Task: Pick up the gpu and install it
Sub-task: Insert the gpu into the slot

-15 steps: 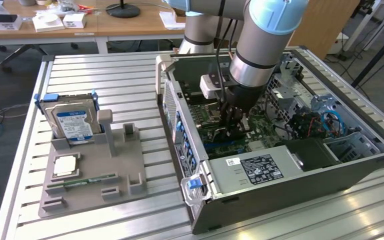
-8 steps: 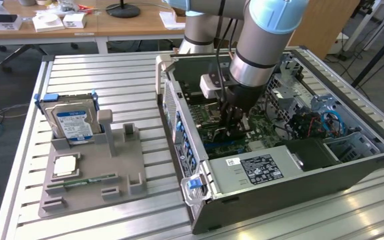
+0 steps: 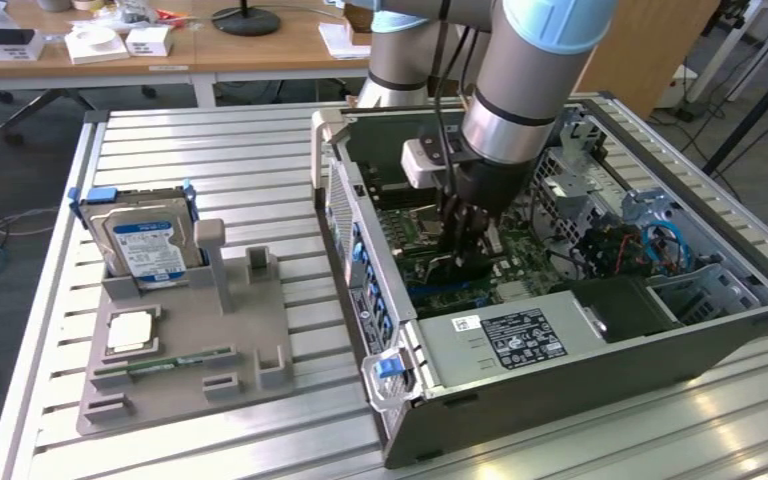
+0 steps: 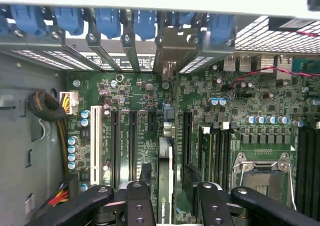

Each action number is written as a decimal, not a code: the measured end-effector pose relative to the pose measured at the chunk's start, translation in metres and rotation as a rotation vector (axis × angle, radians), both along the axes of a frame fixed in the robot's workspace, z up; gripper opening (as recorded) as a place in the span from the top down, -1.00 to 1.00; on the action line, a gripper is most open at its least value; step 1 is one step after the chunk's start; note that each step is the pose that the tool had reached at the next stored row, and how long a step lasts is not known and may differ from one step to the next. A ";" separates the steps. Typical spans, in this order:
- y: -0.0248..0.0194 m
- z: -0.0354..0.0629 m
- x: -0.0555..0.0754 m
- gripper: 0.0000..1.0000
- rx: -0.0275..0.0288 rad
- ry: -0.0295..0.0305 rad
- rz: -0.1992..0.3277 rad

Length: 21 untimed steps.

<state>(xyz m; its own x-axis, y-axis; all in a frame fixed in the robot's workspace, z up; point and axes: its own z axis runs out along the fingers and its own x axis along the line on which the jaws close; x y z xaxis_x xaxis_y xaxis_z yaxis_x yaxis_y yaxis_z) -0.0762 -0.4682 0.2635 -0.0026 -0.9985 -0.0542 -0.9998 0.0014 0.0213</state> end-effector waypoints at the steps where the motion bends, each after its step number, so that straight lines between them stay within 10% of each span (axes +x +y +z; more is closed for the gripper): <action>1: 0.0000 0.0022 0.000 0.21 -0.0001 0.0000 0.000; 21: 0.0005 0.0582 0.000 0.21 -0.0121 0.0000 0.000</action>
